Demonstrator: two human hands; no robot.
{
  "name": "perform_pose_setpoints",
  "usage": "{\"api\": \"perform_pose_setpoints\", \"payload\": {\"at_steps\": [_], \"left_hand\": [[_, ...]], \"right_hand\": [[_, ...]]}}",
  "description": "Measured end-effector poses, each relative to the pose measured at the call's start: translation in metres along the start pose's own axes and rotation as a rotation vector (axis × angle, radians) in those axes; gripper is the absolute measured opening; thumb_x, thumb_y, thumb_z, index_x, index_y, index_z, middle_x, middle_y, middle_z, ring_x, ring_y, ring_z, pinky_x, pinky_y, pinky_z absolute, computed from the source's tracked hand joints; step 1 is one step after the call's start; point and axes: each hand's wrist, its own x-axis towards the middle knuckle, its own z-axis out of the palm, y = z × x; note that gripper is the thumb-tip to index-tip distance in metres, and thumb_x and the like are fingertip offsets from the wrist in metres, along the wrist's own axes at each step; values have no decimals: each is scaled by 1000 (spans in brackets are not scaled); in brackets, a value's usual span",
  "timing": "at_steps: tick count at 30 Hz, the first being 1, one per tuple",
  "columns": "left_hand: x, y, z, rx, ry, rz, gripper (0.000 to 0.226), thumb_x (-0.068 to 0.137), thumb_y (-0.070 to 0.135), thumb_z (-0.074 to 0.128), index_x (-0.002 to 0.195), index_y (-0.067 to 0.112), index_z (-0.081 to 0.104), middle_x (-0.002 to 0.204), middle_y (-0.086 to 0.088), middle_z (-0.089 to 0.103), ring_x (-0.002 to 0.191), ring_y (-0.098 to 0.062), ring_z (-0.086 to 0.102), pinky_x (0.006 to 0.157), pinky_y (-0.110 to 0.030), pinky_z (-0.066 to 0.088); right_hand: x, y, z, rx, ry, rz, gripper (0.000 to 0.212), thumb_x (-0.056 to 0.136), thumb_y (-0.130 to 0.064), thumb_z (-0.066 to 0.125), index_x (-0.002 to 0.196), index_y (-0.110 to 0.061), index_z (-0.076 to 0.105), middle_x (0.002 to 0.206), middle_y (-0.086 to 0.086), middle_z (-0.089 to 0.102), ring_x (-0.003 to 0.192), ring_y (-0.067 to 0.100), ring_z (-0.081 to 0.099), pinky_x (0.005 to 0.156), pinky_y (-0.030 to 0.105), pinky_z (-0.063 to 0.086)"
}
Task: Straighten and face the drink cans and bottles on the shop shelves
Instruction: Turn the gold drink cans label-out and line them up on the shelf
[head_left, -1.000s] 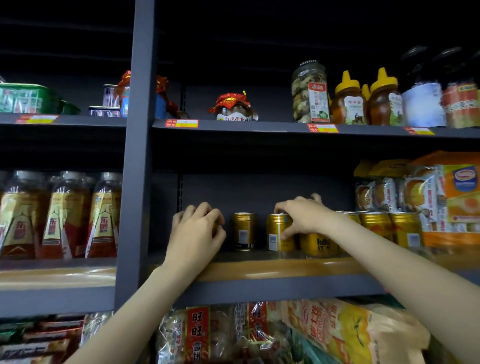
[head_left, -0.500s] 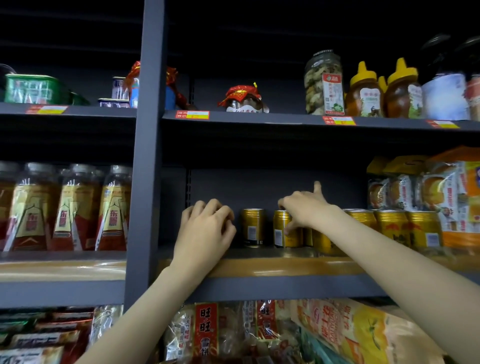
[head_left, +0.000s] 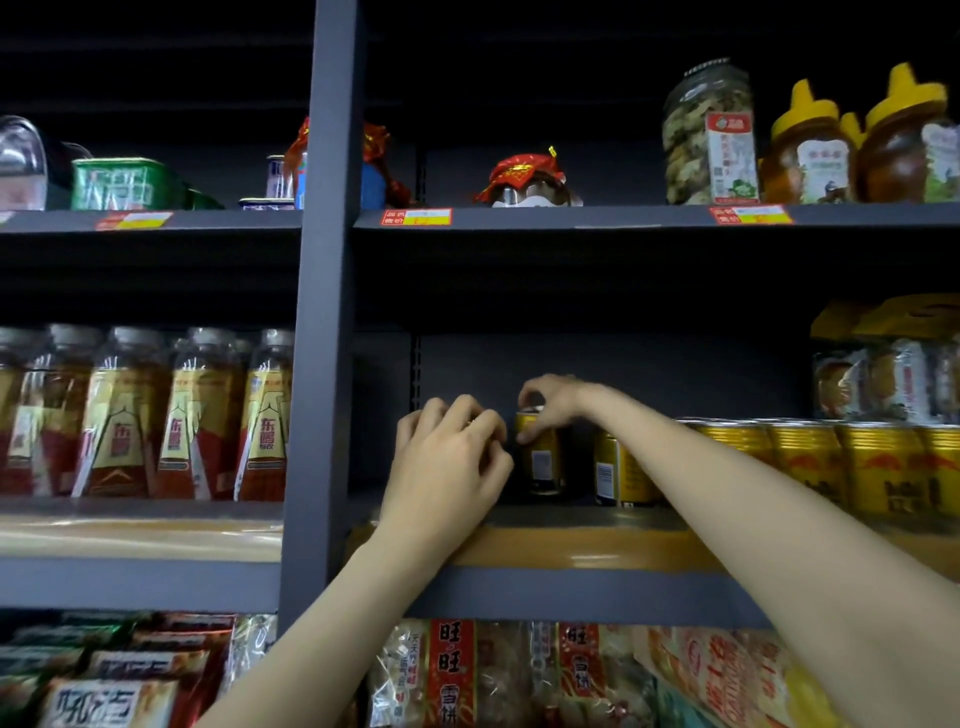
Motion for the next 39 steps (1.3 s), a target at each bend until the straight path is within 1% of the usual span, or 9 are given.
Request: {"api": "perform_pose_setpoints", "payload": {"at_steps": [5,13,16,19,23,26,30,35,39], "left_hand": [[-2,-1,0,4,-11,5,29,82,31,36,85,20,62,85,4,56,81,-20,52,79,-36,40],[-2,29,-27,-385,7,-106,60,87,53,26,134,20,43,123,6,54,116,-9,45,98,-22,27],[-3,59,-40,-711,-245,-162,64,82,71,40,131,30,40,114,16,59,102,4,53,85,-12,40],[0,72,-43,-1083,-336,-330,62,70,58,63,119,25,48,106,13,62,99,0,59,86,-15,46],[-2,69,-46,-1133,-112,-276,59,69,20,78,117,23,45,110,11,55,94,10,57,75,-11,49],[1,65,-48,-1095,-74,-152,66,71,1,76,120,30,42,121,10,45,109,8,49,75,-12,51],[-3,69,-48,-1122,-172,-150,69,75,2,73,124,37,38,124,20,40,110,-3,55,78,-17,53],[-3,67,-52,-1767,-327,-603,58,72,24,67,125,14,46,116,-11,59,92,-21,70,73,-25,57],[-2,59,-57,-1437,-174,-378,61,71,17,72,126,23,47,124,-1,55,104,-14,64,79,-28,56]], "right_hand": [[-64,0,-31,442,322,-29,58,75,-39,76,124,-23,50,122,1,47,116,21,48,80,27,41],[-178,16,-54,910,263,-152,53,67,-33,78,114,-27,54,96,7,72,93,21,68,78,33,55],[-196,14,-58,1012,309,-202,61,58,-37,77,114,-24,56,94,6,73,95,22,68,81,32,53],[-206,12,-60,1113,302,-264,58,62,-30,74,116,-22,56,98,5,71,94,19,68,79,30,54],[-220,16,-56,1118,157,-189,53,69,-26,70,120,-20,56,120,9,62,99,20,68,81,30,57],[-222,15,-47,1272,136,-31,39,77,-34,66,111,-18,57,114,13,63,94,25,69,72,28,58],[-219,9,-40,1365,241,35,39,78,-35,67,109,-13,58,115,13,59,101,25,64,73,32,58],[-221,11,-35,1337,297,-106,48,69,-28,70,114,-14,57,119,13,57,105,26,63,73,30,57],[-225,17,-33,1433,165,-92,43,74,-20,67,115,-10,58,122,18,58,103,31,66,78,35,58]]}}
